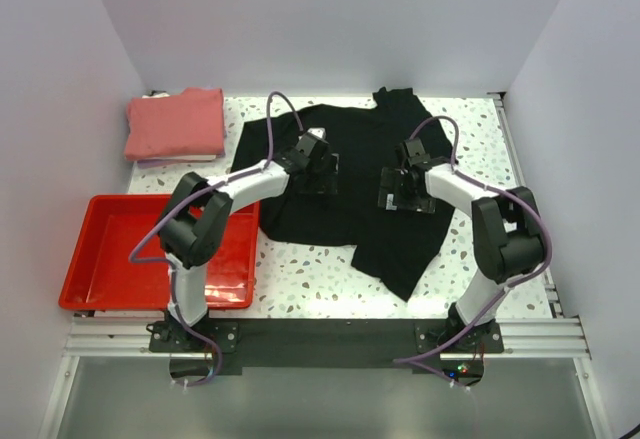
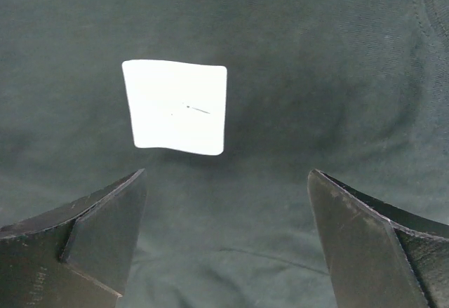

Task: Fold and stack the t-shirts
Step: Flatten the tshirt out

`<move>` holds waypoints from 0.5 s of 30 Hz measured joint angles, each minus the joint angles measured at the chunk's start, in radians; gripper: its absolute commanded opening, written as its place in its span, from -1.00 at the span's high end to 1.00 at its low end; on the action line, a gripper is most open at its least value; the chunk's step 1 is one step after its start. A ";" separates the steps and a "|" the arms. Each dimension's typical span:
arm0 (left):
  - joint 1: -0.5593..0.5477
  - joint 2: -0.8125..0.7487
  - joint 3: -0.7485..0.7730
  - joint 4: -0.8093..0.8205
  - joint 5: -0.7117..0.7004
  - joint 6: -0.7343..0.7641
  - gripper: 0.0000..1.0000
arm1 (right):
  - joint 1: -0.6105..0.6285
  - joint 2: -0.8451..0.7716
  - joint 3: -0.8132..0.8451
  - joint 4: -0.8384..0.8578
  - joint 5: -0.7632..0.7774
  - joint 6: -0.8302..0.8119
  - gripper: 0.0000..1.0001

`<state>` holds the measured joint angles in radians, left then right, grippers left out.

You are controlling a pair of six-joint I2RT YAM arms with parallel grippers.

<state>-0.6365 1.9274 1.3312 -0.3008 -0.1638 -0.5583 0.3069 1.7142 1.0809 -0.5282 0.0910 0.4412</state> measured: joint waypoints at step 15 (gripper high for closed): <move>-0.052 0.260 0.291 -0.043 0.000 0.006 -1.00 | -0.279 0.052 0.004 -0.005 0.051 -0.012 -0.98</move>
<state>-0.6888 2.1876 1.6218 -0.3439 -0.1638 -0.5518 0.0277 1.7660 1.0847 -0.5327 0.1425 0.4290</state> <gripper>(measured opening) 0.997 0.987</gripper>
